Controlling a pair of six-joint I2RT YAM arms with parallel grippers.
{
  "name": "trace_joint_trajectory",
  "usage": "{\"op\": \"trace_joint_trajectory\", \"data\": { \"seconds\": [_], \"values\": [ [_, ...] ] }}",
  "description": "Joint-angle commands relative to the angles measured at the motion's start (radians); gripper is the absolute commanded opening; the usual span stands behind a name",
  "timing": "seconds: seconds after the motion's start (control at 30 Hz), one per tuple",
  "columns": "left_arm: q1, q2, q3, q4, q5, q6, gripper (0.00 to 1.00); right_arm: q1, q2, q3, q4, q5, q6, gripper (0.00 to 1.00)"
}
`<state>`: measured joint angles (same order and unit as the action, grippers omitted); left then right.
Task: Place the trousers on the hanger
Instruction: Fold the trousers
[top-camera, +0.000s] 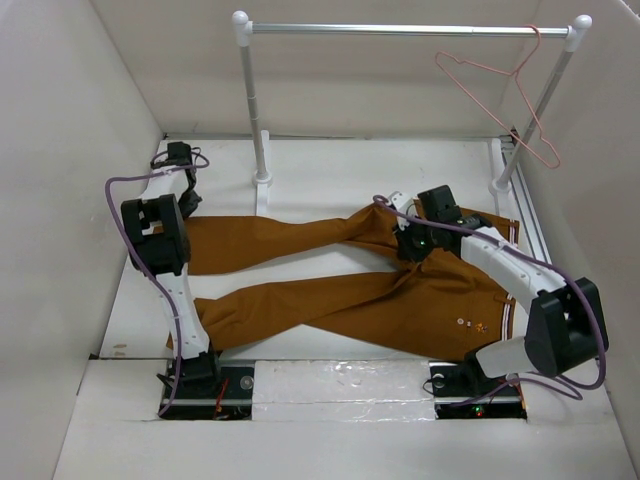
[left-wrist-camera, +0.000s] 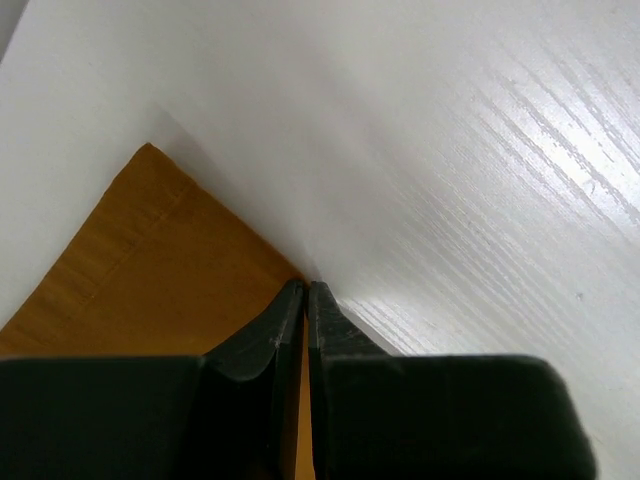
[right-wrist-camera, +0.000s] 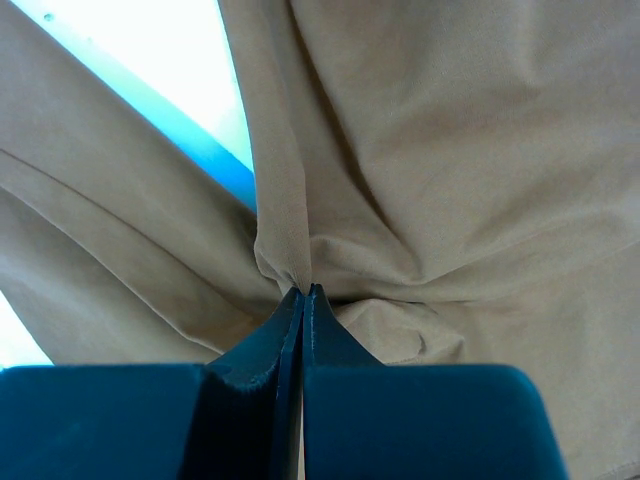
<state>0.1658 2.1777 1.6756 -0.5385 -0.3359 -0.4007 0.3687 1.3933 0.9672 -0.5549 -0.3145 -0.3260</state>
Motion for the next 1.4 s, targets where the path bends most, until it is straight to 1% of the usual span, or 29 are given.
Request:
{"op": "trace_joint_trajectory", "data": {
  "seconds": [0.0,0.1,0.27,0.33,0.43,0.47,0.5,0.57,0.6,0.63,0.67,0.7,0.73,0.77,0.8,0.83,0.87,0.9,0.93,0.97,1.0,1.03,1.07,1.1,1.13,1.2,1.23,1.3,1.37],
  "values": [
    [0.037,-0.001,0.033,-0.035,0.034,-0.035,0.0,-0.01,-0.04,0.059,-0.04,0.0,-0.002,0.0],
    [0.061,-0.03,0.132,-0.023,0.035,-0.065,0.0,-0.01,-0.056,0.062,-0.082,-0.003,-0.022,0.0],
    [0.061,-0.022,0.292,-0.037,-0.027,-0.093,0.0,-0.001,-0.053,0.039,-0.161,-0.012,-0.056,0.0],
    [0.061,-0.015,0.34,-0.038,-0.043,-0.102,0.0,0.01,-0.057,0.021,-0.165,0.009,-0.047,0.03],
    [0.061,-0.006,0.348,-0.031,-0.019,-0.105,0.0,0.01,-0.053,0.018,-0.175,0.026,-0.025,0.36],
    [0.046,-0.001,0.352,-0.037,-0.029,-0.102,0.0,-0.002,-0.066,0.022,-0.169,0.023,-0.022,0.51],
    [0.032,-0.002,0.352,-0.043,-0.043,-0.092,0.07,-0.013,-0.076,0.04,-0.163,0.015,-0.016,0.56],
    [-0.008,-0.018,0.349,-0.046,-0.058,-0.06,0.29,-0.049,-0.091,0.063,-0.155,-0.021,0.001,0.6],
    [-0.02,-0.028,0.351,-0.06,-0.06,-0.059,0.46,-0.1,-0.108,0.074,-0.145,-0.029,0.011,0.61],
    [-0.035,-0.047,0.336,-0.067,-0.057,-0.062,0.54,-0.129,-0.117,0.088,-0.131,-0.035,0.037,0.62],
    [-0.072,-0.115,0.253,-0.046,-0.033,-0.061,0.62,-0.163,-0.128,0.091,-0.12,-0.038,0.056,0.62],
    [-0.098,-0.162,0.196,-0.023,-0.023,-0.049,0.68,-0.235,-0.154,0.091,-0.084,-0.046,0.077,0.62],
    [-0.13,-0.208,0.14,0.03,-0.023,-0.049,0.68,-0.275,-0.171,0.084,-0.064,-0.06,0.125,0.59],
    [-0.199,-0.313,0.01,0.06,-0.015,-0.049,0.68,-0.313,-0.189,0.07,-0.038,-0.058,0.152,0.35],
    [-0.237,-0.375,-0.058,0.087,0.003,-0.049,0.68,-0.353,-0.209,0.053,0.02,-0.058,0.181,0.17],
    [-0.279,-0.424,-0.12,0.144,0.018,-0.062,0.67,-0.443,-0.252,0.016,0.045,-0.075,0.241,0.0],
    [-0.323,-0.537,-0.246,0.169,0.055,-0.076,0.66,-0.486,-0.267,-0.004,0.07,-0.086,0.266,0.0],
    [-0.415,-0.588,-0.305,0.199,0.081,-0.079,0.63,-0.525,-0.283,-0.022,0.128,-0.084,0.286,0.0],
    [-0.46,-0.636,-0.351,0.251,0.096,-0.092,0.61,-0.607,-0.293,-0.042,0.145,-0.087,0.316,0.0],
    [-0.503,-0.724,-0.434,0.265,0.128,-0.101,0.59,-0.649,-0.29,-0.065,0.153,-0.093,0.323,0.07],
    [-0.538,-0.763,-0.468,0.275,0.142,-0.113,0.54,-0.689,-0.283,-0.073,0.168,-0.087,0.324,0.21],
    [-0.605,-0.798,-0.5,0.308,0.165,-0.121,0.53,-0.721,-0.268,-0.084,0.187,-0.065,0.324,0.33],
    [-0.633,-0.859,-0.551,0.319,0.205,-0.128,0.51,-0.796,-0.219,-0.091,0.193,-0.07,0.323,0.5],
    [-0.661,-0.889,-0.571,0.322,0.215,-0.139,0.44,-0.838,-0.183,-0.081,0.191,-0.089,0.312,0.56],
    [-0.717,-0.947,-0.62,0.357,0.245,-0.151,0.41,-0.902,-0.107,-0.053,0.182,-0.075,0.27,0.63],
    [-0.777,-1.001,-0.666,0.377,0.284,-0.164,0.41,-0.959,-0.035,-0.029,0.187,-0.066,0.251,0.67],
    [-0.804,-1.019,-0.686,0.386,0.299,-0.179,0.42,-0.988,-0.002,-0.031,0.211,-0.104,0.223,0.68],
    [-0.88,-1.082,-0.755,0.425,0.33,-0.205,0.47,-1.057,0.08,-0.022,0.219,-0.106,0.209,0.71],
    [-0.961,-1.127,-0.805,0.423,0.319,-0.207,0.5,-1.077,0.163,-0.019,0.231,-0.162,0.164,0.72]
  ]
}}
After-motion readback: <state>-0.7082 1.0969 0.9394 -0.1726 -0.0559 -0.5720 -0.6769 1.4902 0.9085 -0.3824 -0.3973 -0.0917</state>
